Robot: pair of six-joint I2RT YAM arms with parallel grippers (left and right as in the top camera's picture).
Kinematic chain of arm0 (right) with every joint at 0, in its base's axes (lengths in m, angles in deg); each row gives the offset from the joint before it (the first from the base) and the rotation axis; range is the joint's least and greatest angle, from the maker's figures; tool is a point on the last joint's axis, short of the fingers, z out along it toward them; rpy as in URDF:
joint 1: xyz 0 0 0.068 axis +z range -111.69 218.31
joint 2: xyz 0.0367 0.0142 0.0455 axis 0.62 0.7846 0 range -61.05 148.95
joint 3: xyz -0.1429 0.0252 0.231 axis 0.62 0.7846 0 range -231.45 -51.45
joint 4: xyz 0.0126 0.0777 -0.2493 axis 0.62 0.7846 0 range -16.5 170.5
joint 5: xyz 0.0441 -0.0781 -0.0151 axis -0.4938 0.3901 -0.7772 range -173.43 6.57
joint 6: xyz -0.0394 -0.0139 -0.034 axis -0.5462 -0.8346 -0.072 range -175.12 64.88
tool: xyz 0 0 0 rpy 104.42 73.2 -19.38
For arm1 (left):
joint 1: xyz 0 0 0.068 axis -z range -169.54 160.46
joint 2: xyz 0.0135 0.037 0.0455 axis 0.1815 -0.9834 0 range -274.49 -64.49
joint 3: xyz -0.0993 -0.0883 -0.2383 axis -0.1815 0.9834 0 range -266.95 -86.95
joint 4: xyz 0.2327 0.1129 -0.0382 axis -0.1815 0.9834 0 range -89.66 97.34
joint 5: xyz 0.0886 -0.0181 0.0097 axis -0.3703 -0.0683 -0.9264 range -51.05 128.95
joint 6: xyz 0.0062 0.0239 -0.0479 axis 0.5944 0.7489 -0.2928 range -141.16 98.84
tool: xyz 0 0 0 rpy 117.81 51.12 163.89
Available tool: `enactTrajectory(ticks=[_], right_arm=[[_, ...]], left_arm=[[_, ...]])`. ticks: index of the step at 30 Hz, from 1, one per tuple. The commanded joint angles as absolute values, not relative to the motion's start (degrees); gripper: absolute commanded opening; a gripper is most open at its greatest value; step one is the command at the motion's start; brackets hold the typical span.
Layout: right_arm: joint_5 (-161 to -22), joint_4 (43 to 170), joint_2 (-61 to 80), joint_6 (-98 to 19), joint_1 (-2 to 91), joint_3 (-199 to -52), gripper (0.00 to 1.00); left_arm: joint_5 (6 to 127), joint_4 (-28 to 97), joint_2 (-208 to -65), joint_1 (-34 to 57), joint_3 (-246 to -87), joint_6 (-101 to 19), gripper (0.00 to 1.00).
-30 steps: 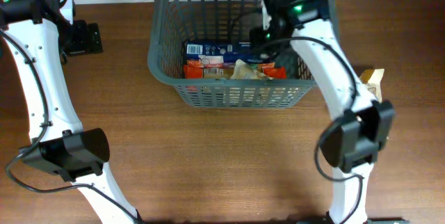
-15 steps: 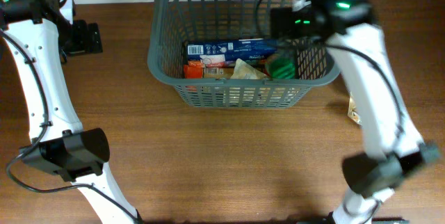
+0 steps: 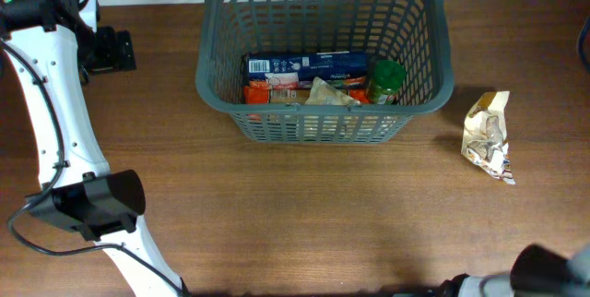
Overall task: Pack container
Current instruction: 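Move the right gripper to the brown-and-clear snack bag and grasp it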
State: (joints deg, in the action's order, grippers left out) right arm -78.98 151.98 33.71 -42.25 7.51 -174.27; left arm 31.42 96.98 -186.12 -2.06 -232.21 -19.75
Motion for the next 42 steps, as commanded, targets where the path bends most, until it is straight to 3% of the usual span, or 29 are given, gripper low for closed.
enactTrajectory(ticks=[1, 8, 13, 23, 24, 26, 29, 36, 42], right_arm=[[-85.4, 150.9, 40.0, -42.9, 5.6, -164.2, 0.99], [-86.5, 140.9, 48.9, -49.7, 11.7, -146.5, 0.99], [-91.6, 127.1, 50.0, -54.7, 12.9, -132.4, 0.99], [-91.9, 115.4, 50.0, -52.6, 12.8, -123.2, 0.99], [-91.8, 115.1, 50.0, -51.8, 12.8, -123.0, 0.97], [-91.8, 114.7, 50.0, -51.6, 12.8, -122.8, 0.84], [-91.8, 114.6, 50.0, -51.6, 12.8, -122.7, 0.75], [-91.9, 115.7, 50.0, -45.9, 12.8, -122.7, 0.35], [-91.8, 116.2, 50.0, -44.9, 12.8, -122.7, 0.34]], left_arm=[[31.6, 97.0, -186.1, -2.3, -231.8, -20.5, 0.99], [31.6, 97.0, -186.1, -2.3, -231.8, -20.5, 0.99], [31.6, 97.0, -186.1, -2.3, -231.8, -20.5, 0.99], [31.6, 97.0, -186.1, -2.3, -231.8, -20.5, 0.99], [31.6, 97.0, -186.1, -2.3, -231.8, -20.5, 0.99], [31.6, 97.0, -186.1, -2.3, -231.8, -20.5, 0.99], [31.6, 97.0, -186.1, -2.3, -231.8, -20.5, 0.99], [31.6, 97.0, -186.1, -2.3, -231.8, -20.5, 0.99], [31.6, 97.0, -186.1, -2.3, -231.8, -20.5, 0.99]])
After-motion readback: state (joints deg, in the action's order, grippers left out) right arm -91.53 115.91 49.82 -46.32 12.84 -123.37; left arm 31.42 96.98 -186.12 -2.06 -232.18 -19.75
